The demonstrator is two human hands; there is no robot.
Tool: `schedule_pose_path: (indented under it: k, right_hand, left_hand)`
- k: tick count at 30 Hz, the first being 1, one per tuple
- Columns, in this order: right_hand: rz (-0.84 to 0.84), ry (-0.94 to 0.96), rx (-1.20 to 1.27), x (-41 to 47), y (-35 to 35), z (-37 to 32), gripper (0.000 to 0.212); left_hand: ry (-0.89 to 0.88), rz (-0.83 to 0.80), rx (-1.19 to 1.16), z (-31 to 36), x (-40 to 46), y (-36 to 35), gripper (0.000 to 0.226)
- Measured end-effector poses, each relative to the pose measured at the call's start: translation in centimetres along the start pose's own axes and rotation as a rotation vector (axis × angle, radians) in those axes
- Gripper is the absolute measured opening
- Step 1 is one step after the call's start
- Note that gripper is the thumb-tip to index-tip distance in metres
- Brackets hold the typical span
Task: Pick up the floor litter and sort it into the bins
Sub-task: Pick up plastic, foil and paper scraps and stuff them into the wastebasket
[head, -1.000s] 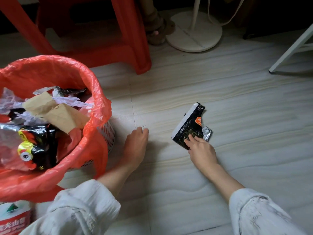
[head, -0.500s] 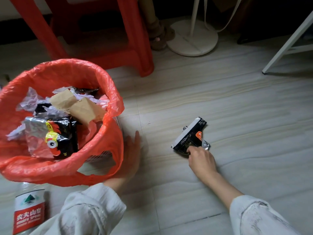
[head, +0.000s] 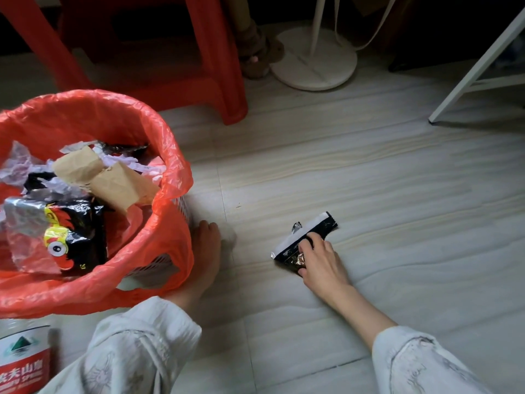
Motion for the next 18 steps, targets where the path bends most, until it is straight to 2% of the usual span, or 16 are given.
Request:
schedule_pose_path:
  k: [3, 5, 7, 9, 11, 14, 18]
  right_hand:
    - [-0.015, -0.124, 0.079, 1.2, 0.2, 1.1, 0.082]
    - [-0.016, -0.15, 0.019, 1.8, 0.2, 1.2, 0.086]
    - [0.01, -0.155, -0.036, 1.8, -0.1, 1.1, 0.073]
    - [0.026, -0.159, -0.043, 1.5, -0.4, 0.8, 0.053]
    - [0.014, -0.126, -0.053, 1.0, -0.7, 0.3, 0.039]
    - [0.001, -0.136, 0.011, 0.3, -0.3, 0.3, 0.029]
    - [0.127, -0.348, 0.198, -0.3, 2.6, 3.3, 0.026]
  left_hand:
    - [0.067, 0.047, -0.194, -0.1, 0.3, 0.6, 0.024]
    - [0.014, -0.014, -0.171, 0.5, 0.1, 0.4, 0.03]
    - [-0.027, -0.029, -0.115, 0.6, -0.4, 0.9, 0.03]
    - [-0.114, -0.03, 0.047, 1.1, -1.4, 1.2, 0.027]
    - [-0.115, -0.049, 0.09, 1.9, -1.9, 1.5, 0.018]
    - [-0.155, -0.052, -0.008, 4.4, -2.2, 2.1, 0.019]
    - [-0.363, -0.102, -0.126, 8.2, -3.6, 3.4, 0.026]
Point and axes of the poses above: each hand's wrist, its own x-axis towards the middle knuckle, its own y-axis out of the back of the hand, z = x × y, the point moved 7 cm from there along x, towards the middle knuckle, and after that the axes turned 11 degrees about z, right-handed, at the moved point
